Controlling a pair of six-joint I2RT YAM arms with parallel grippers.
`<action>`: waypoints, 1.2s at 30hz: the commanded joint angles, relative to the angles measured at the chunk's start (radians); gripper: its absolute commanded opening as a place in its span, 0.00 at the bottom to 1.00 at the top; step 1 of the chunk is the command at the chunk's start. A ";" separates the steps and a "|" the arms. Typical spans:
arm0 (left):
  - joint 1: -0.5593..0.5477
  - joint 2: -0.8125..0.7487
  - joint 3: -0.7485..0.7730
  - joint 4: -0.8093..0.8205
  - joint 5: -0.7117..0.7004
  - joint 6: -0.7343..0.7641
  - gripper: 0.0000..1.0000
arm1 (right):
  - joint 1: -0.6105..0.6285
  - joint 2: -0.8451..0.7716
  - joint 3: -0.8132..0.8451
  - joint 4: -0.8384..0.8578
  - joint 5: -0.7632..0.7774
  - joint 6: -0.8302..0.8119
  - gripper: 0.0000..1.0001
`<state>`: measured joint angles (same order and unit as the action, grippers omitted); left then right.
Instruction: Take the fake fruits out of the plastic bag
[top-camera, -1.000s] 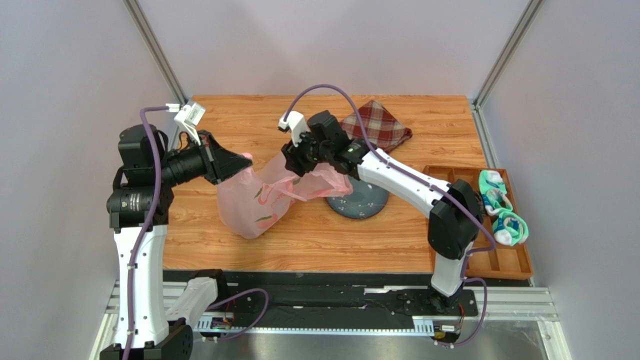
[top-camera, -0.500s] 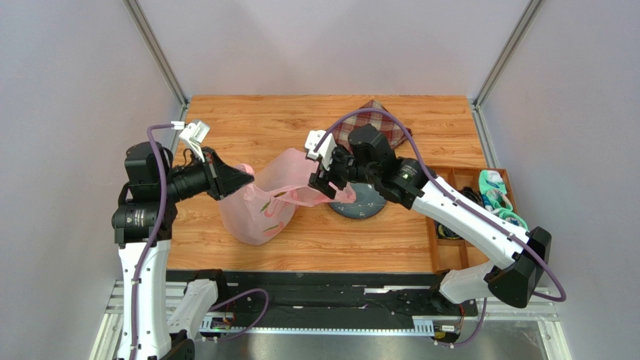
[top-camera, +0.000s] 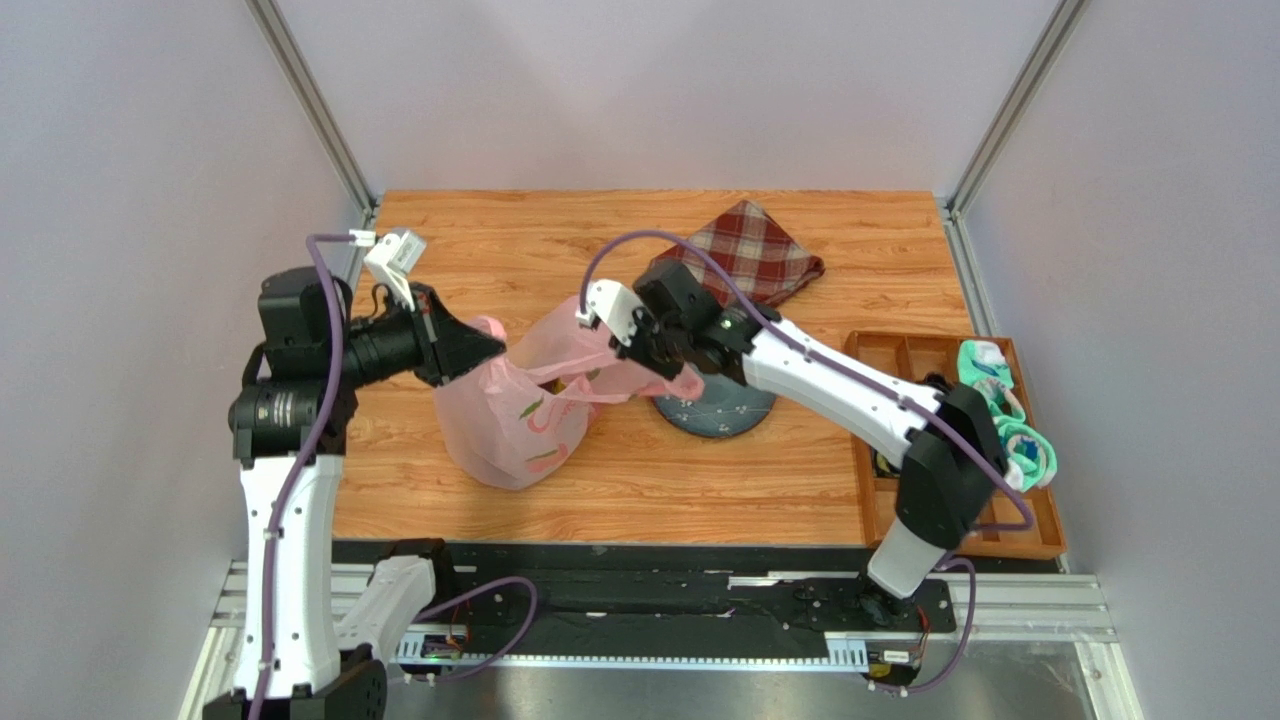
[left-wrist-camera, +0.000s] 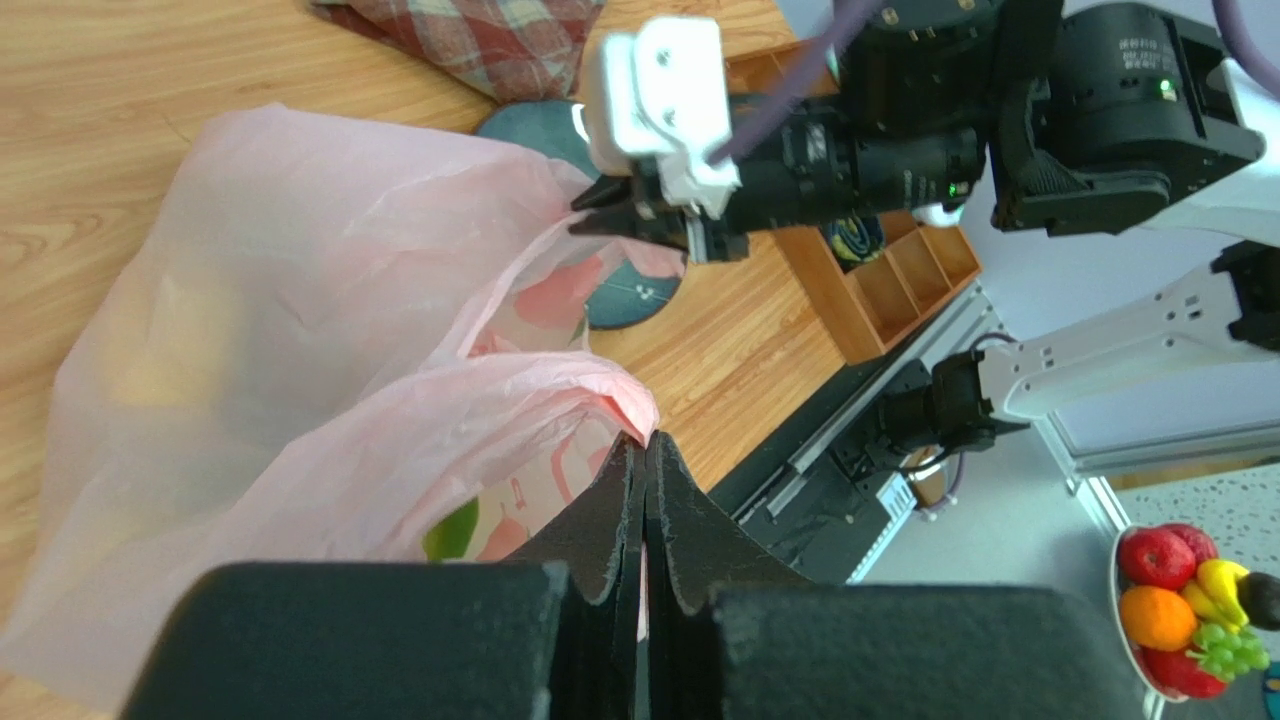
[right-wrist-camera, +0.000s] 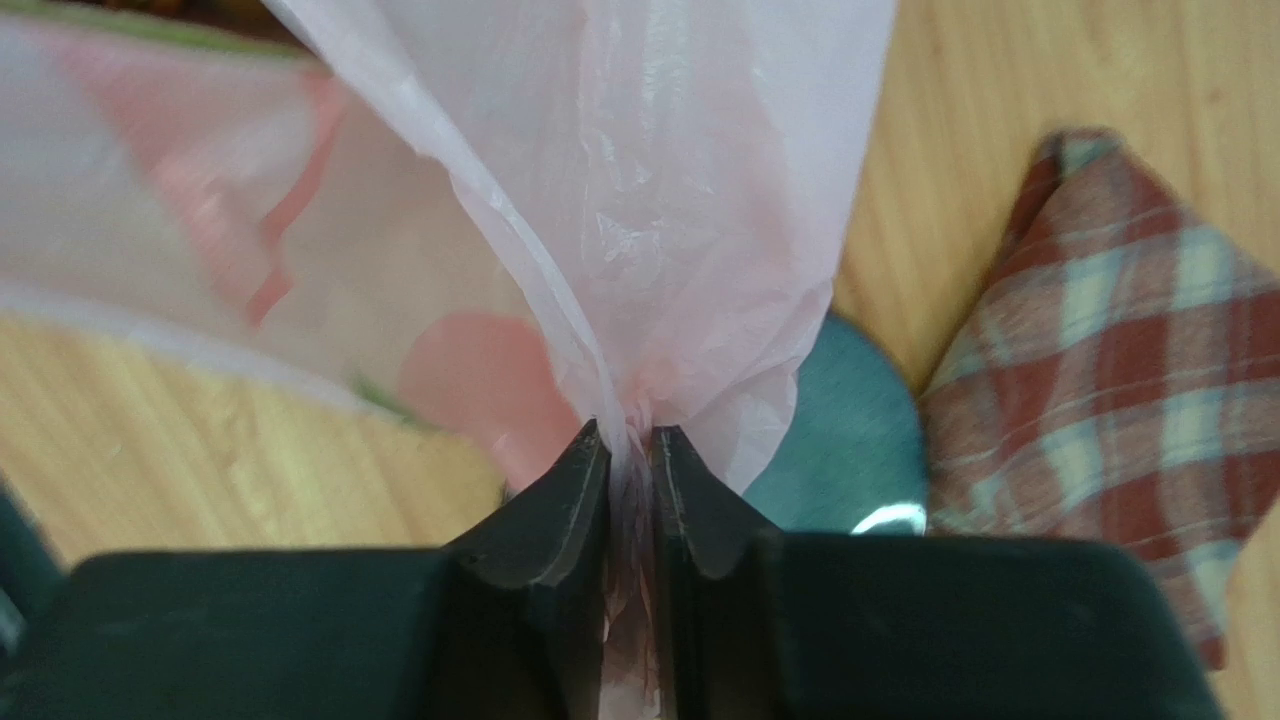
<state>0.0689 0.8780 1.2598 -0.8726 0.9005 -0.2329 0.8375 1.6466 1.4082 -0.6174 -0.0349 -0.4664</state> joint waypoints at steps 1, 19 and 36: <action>0.005 0.134 0.201 0.012 -0.022 0.105 0.00 | -0.095 0.132 0.424 0.045 -0.017 0.043 0.00; -0.003 0.348 0.515 -0.348 0.118 0.343 0.00 | -0.202 -0.100 0.163 0.248 -0.201 0.343 0.00; -0.061 0.084 -0.181 -0.255 0.012 0.110 0.00 | 0.004 -0.251 -0.028 0.232 -0.289 0.331 0.47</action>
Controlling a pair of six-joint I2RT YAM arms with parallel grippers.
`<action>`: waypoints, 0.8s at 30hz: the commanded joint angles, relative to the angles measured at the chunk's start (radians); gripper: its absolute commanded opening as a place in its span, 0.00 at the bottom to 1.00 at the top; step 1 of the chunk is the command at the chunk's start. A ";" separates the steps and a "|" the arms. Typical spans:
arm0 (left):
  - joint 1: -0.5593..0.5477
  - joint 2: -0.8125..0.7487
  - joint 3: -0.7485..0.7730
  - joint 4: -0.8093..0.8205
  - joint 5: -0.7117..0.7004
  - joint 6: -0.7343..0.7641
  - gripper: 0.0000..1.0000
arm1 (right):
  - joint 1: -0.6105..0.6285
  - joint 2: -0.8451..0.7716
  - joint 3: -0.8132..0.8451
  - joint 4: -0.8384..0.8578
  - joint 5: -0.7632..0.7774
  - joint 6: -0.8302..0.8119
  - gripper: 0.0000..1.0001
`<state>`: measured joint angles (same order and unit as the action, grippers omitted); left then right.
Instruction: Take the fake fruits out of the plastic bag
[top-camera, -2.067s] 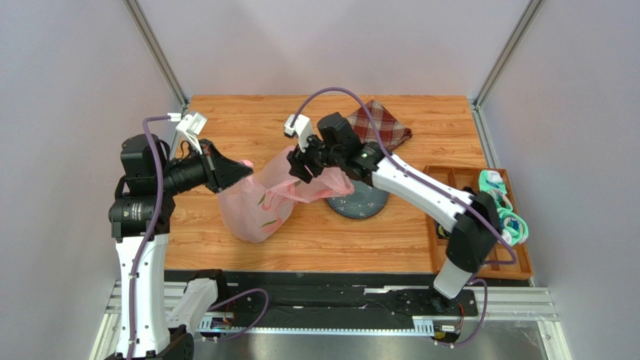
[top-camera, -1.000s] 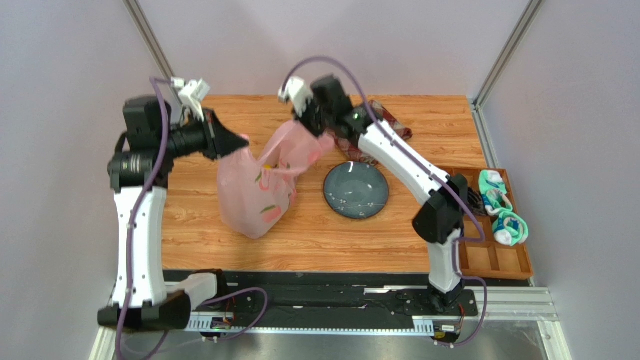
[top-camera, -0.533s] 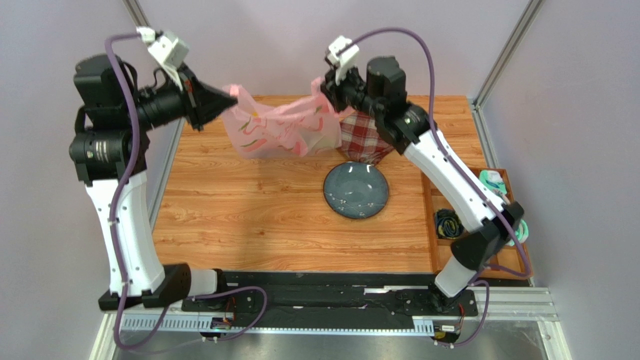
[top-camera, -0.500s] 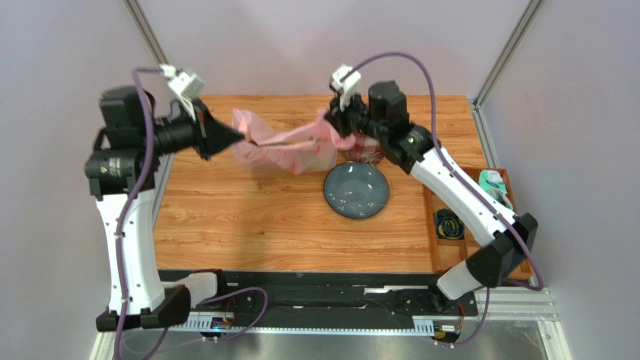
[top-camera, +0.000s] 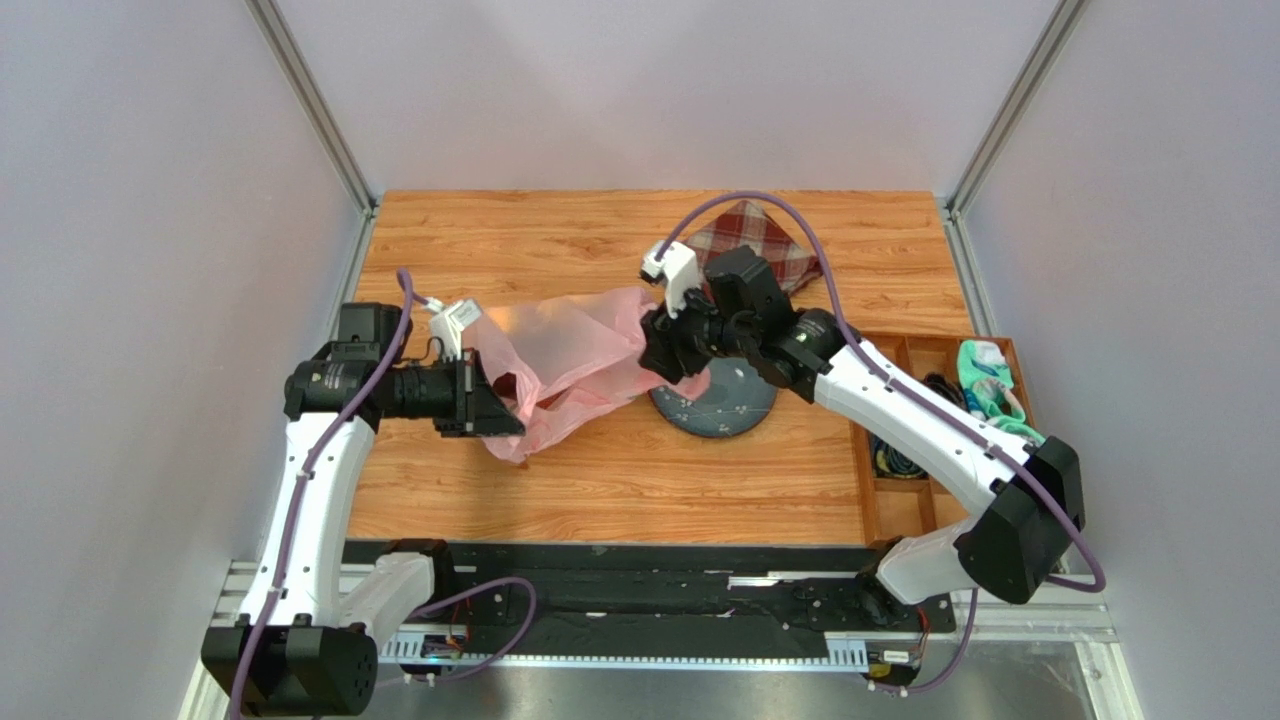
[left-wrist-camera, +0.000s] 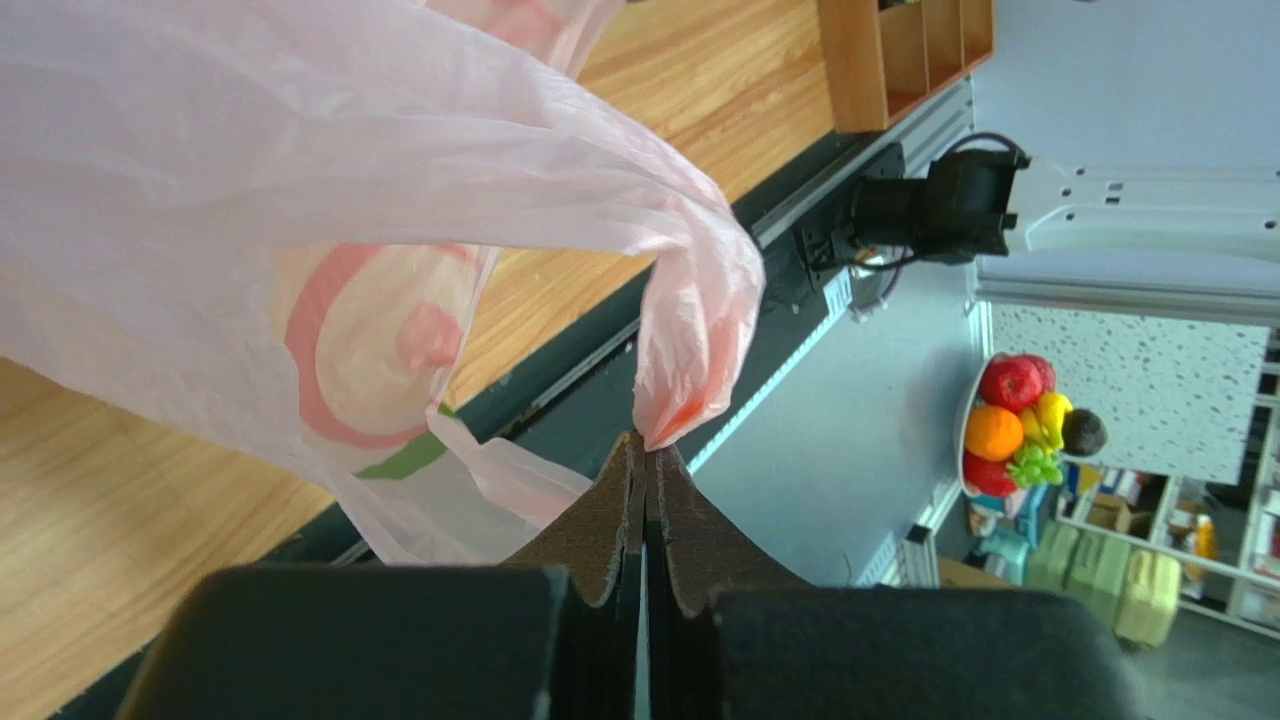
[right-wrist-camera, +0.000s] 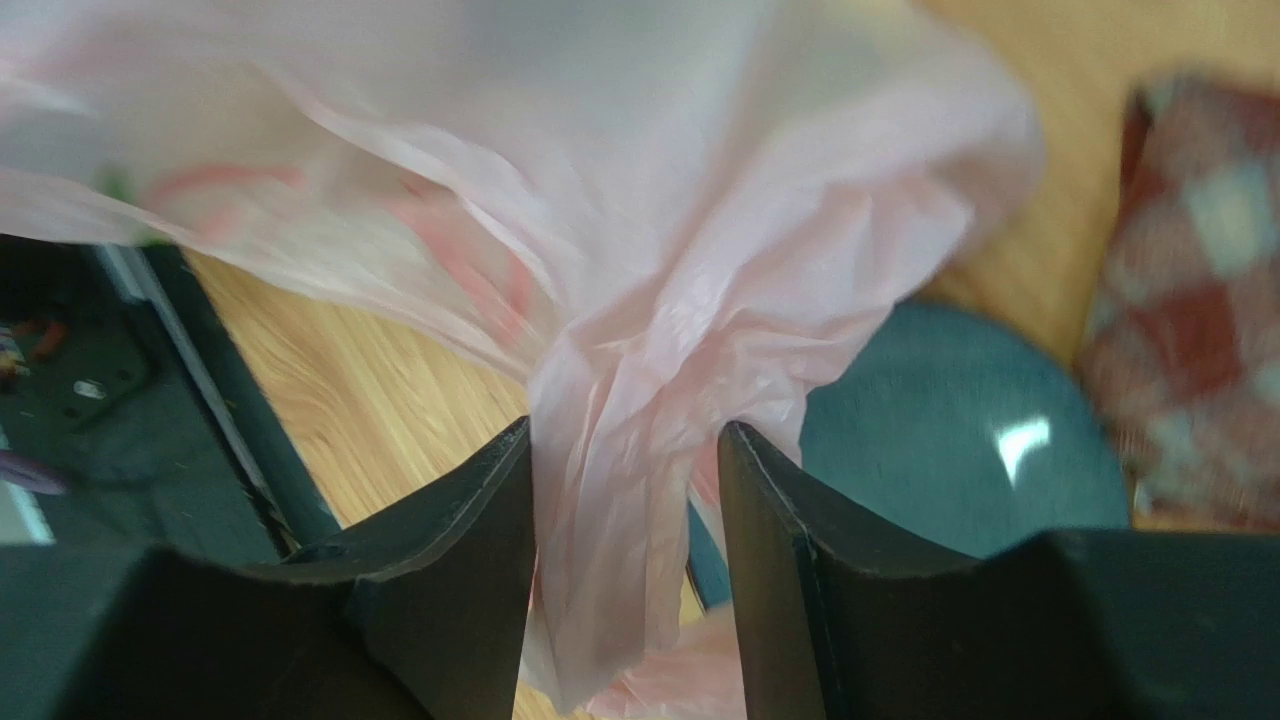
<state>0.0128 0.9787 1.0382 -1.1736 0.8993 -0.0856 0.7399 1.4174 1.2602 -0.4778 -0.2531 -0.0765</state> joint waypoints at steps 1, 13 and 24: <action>-0.005 -0.038 0.039 0.052 0.010 -0.042 0.00 | 0.121 0.020 0.137 0.097 -0.077 -0.055 0.43; 0.009 -0.110 0.065 0.038 -0.059 -0.056 0.00 | 0.260 0.246 0.300 0.099 0.107 -0.075 0.23; 0.024 -0.133 0.066 0.064 -0.022 -0.069 0.00 | -0.046 0.150 0.277 0.171 0.468 -0.212 0.22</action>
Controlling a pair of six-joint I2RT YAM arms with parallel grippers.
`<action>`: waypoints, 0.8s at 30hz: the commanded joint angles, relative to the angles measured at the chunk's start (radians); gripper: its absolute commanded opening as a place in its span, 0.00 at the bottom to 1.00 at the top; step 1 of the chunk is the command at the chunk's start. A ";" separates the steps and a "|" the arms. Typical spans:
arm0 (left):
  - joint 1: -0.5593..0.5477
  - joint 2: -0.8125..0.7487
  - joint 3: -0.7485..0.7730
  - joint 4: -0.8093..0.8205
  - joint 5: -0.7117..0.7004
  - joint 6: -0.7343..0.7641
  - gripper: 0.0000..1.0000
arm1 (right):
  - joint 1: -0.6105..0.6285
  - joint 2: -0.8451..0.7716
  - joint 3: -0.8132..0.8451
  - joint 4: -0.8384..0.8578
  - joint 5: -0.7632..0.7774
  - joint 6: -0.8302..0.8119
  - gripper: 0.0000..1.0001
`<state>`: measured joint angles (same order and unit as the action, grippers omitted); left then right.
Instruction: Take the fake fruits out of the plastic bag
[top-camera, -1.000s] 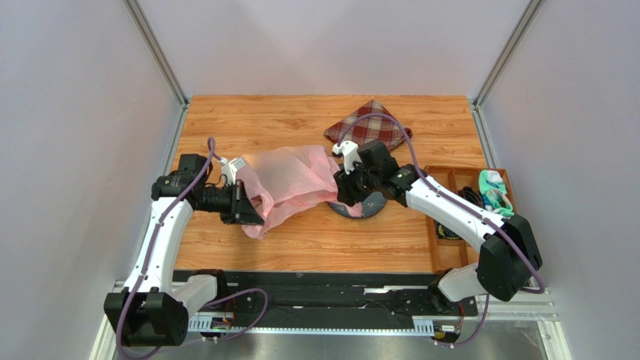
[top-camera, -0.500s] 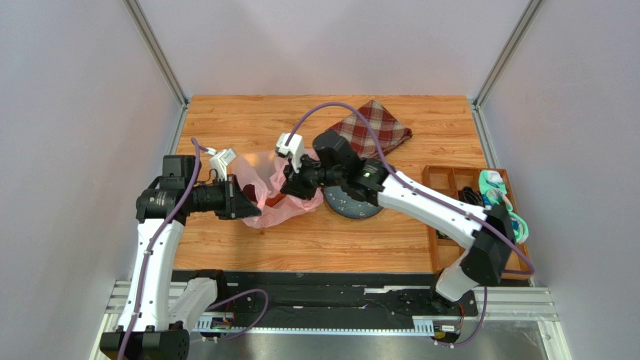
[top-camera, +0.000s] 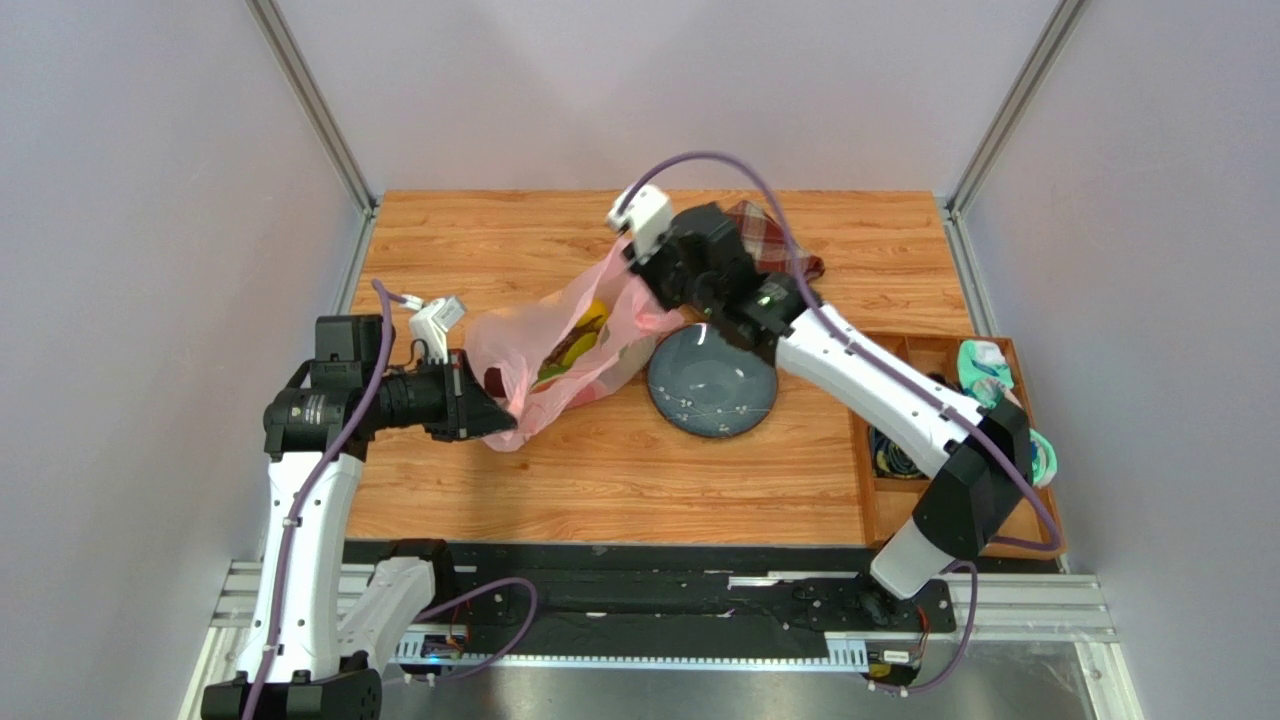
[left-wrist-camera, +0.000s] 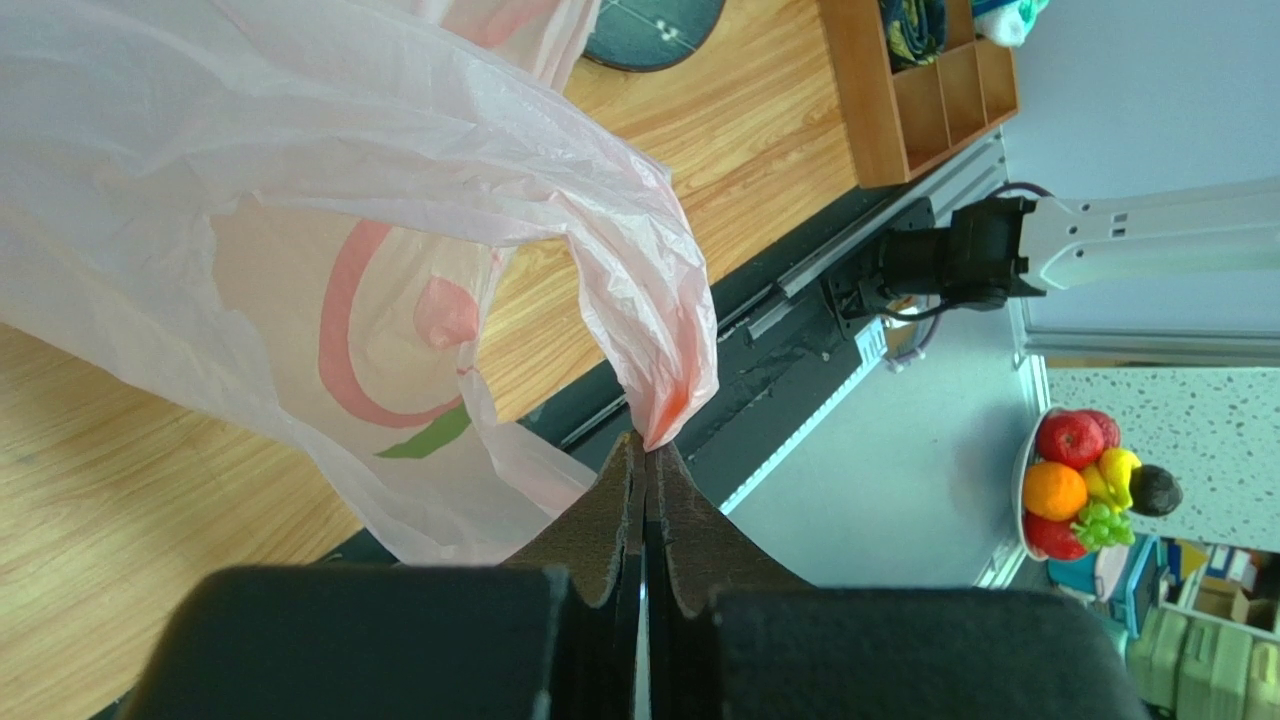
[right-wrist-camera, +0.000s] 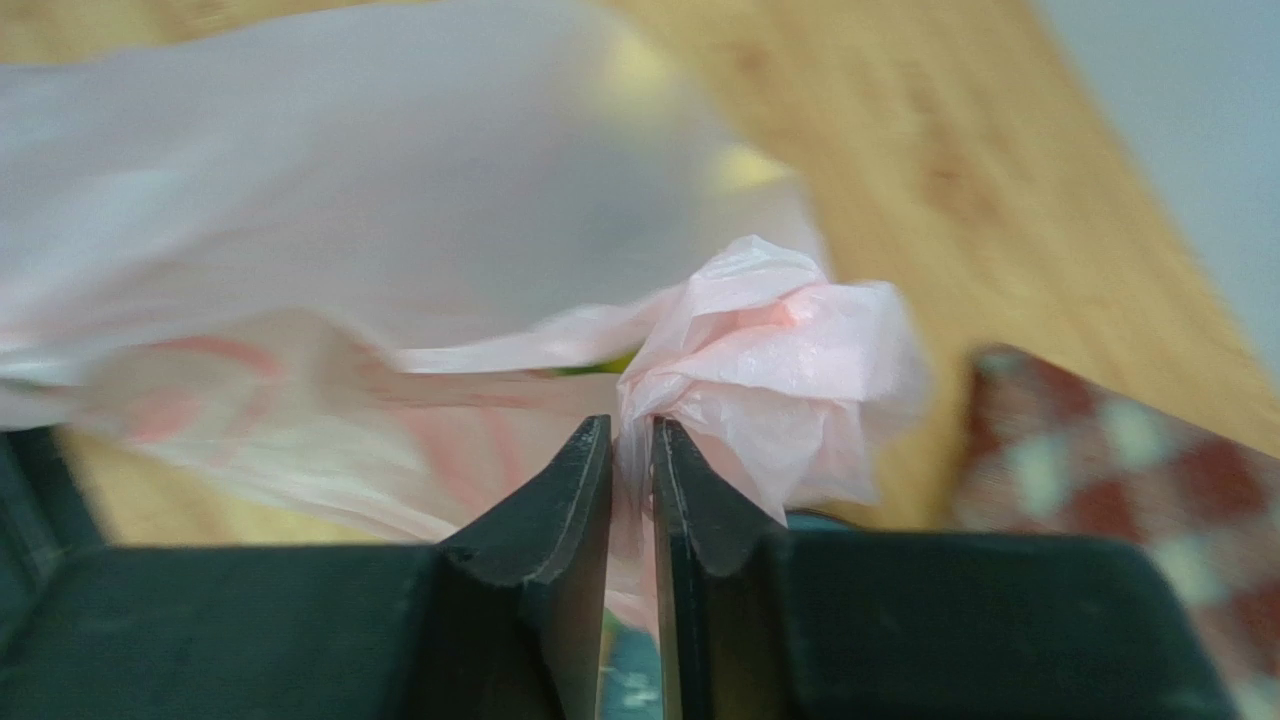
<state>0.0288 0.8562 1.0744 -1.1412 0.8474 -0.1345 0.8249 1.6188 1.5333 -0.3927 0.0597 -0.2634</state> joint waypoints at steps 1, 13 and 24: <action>0.008 -0.011 0.027 0.037 0.054 -0.025 0.00 | -0.144 -0.054 0.008 0.094 0.143 -0.031 0.29; 0.008 0.056 0.052 0.093 0.088 -0.057 0.00 | 0.085 -0.208 0.019 -0.018 -0.351 0.015 0.65; 0.013 0.047 0.102 0.069 0.096 -0.040 0.00 | 0.131 0.012 -0.004 -0.035 -0.336 0.205 0.20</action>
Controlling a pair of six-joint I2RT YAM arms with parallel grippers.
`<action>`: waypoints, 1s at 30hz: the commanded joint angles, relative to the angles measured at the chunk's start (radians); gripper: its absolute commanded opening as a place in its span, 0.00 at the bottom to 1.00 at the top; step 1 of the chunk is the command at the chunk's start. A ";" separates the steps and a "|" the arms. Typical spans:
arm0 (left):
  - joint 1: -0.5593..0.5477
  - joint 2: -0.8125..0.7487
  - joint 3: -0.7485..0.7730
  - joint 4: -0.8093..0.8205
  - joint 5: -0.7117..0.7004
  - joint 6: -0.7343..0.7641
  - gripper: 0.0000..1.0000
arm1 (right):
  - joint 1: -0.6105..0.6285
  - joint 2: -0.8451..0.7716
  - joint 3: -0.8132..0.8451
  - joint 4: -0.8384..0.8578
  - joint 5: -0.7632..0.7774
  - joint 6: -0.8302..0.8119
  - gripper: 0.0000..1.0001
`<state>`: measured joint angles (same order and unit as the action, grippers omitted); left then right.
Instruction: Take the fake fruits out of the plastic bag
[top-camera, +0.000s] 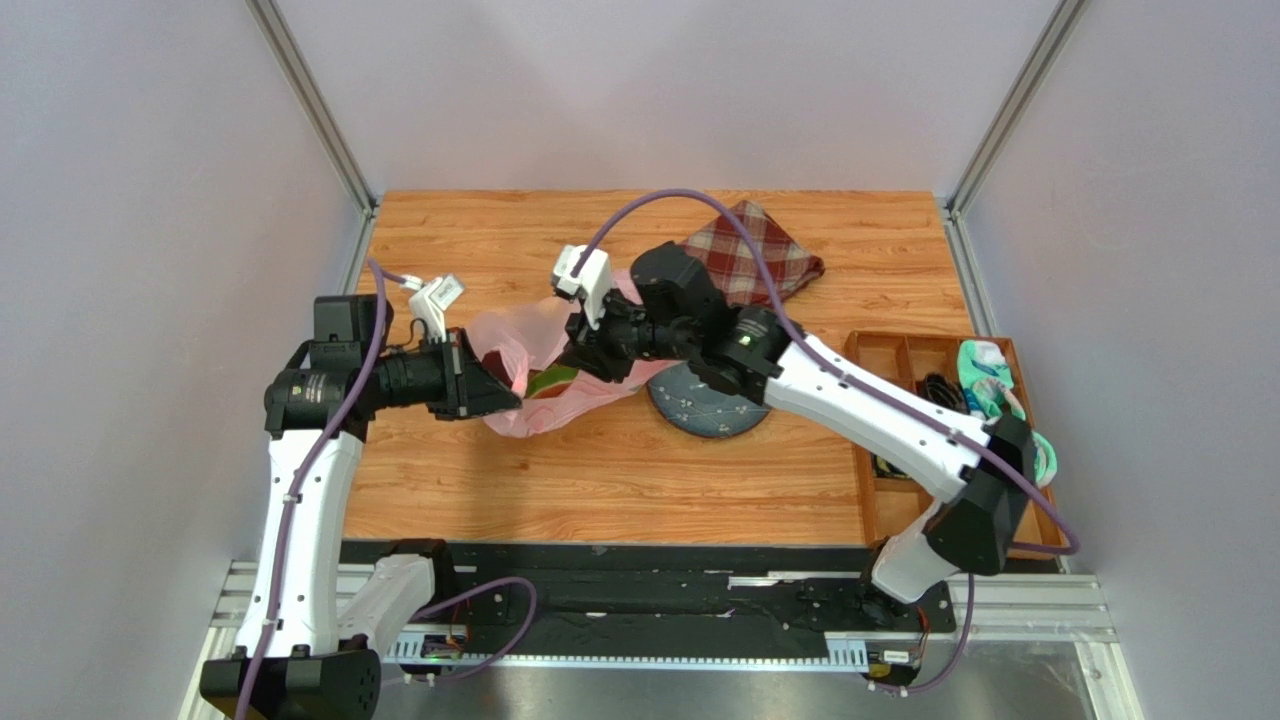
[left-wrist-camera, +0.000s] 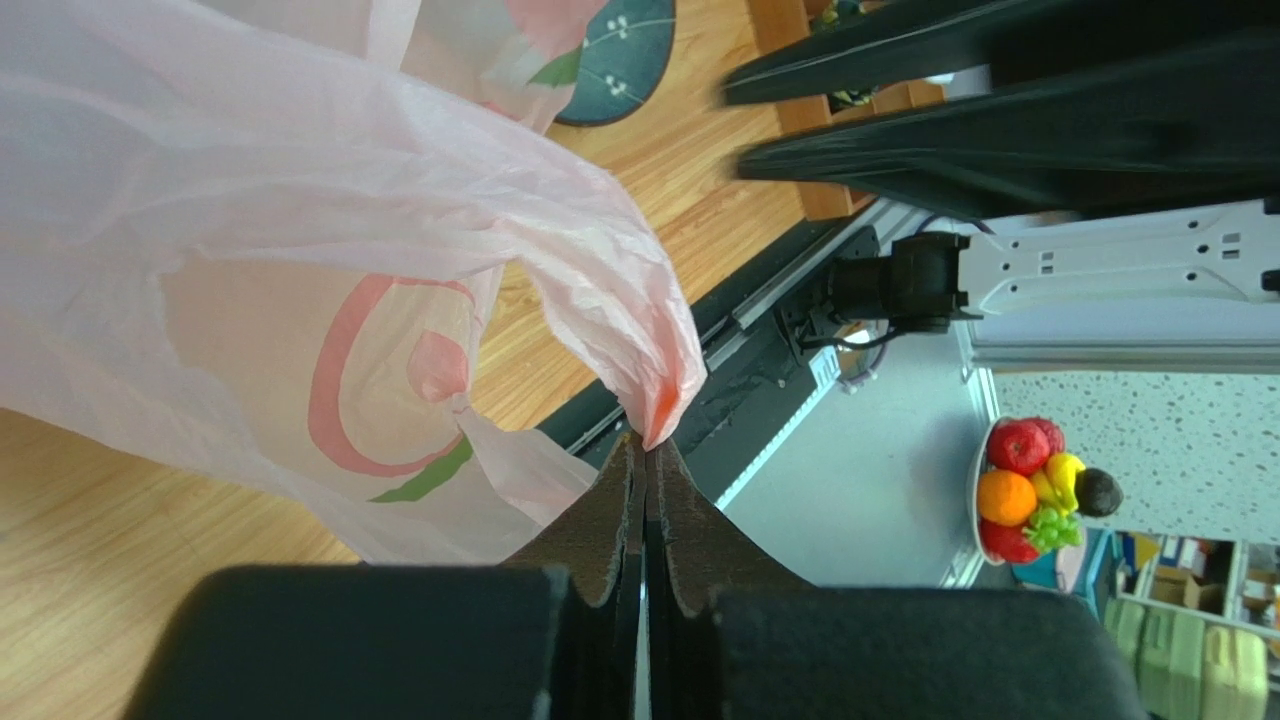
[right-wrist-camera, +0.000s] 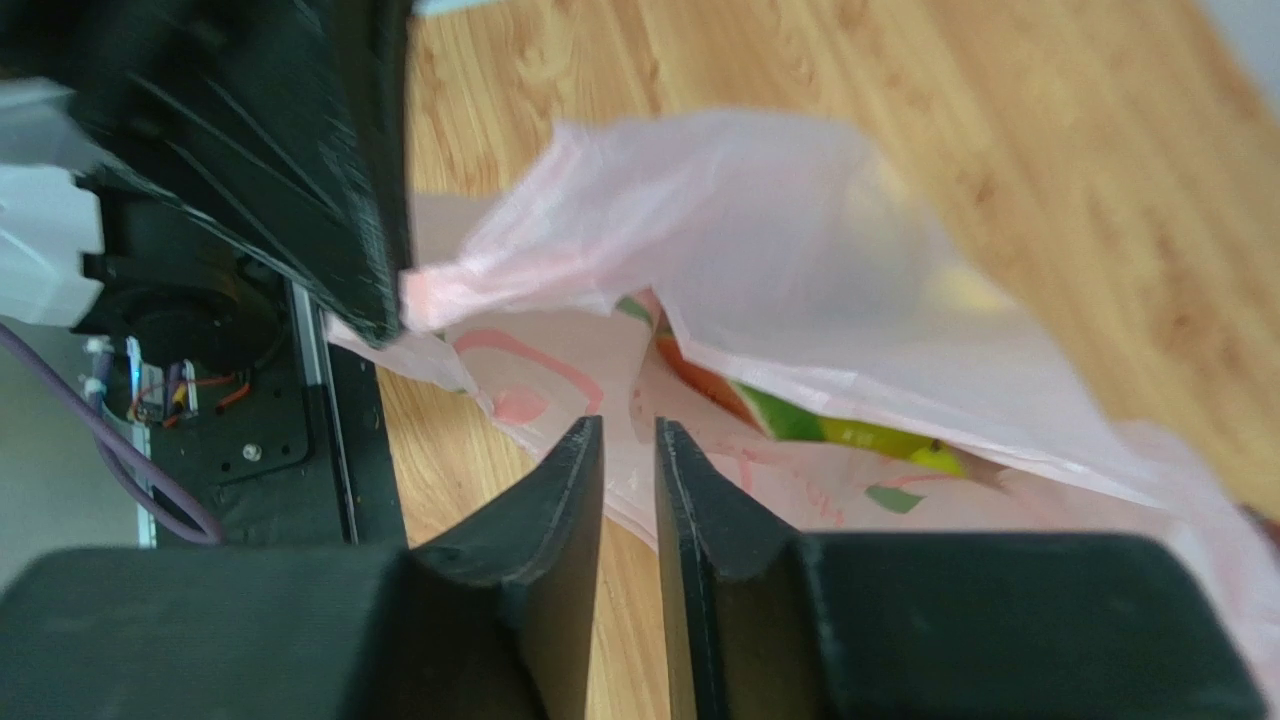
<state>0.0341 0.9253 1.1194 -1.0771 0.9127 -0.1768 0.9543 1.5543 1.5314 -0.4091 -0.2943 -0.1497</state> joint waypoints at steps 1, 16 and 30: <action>0.009 -0.026 0.057 0.003 0.037 0.002 0.00 | 0.000 0.091 -0.011 -0.011 0.041 0.096 0.19; 0.090 -0.123 -0.053 -0.033 0.091 -0.009 0.00 | 0.075 0.538 0.141 0.185 0.400 0.296 0.50; 0.092 -0.111 -0.089 -0.041 0.075 0.034 0.00 | 0.103 0.523 0.094 0.184 0.486 0.168 0.84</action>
<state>0.1184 0.8082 1.0340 -1.1275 0.9745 -0.1684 1.0634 2.0884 1.5040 -0.2867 0.1101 0.0757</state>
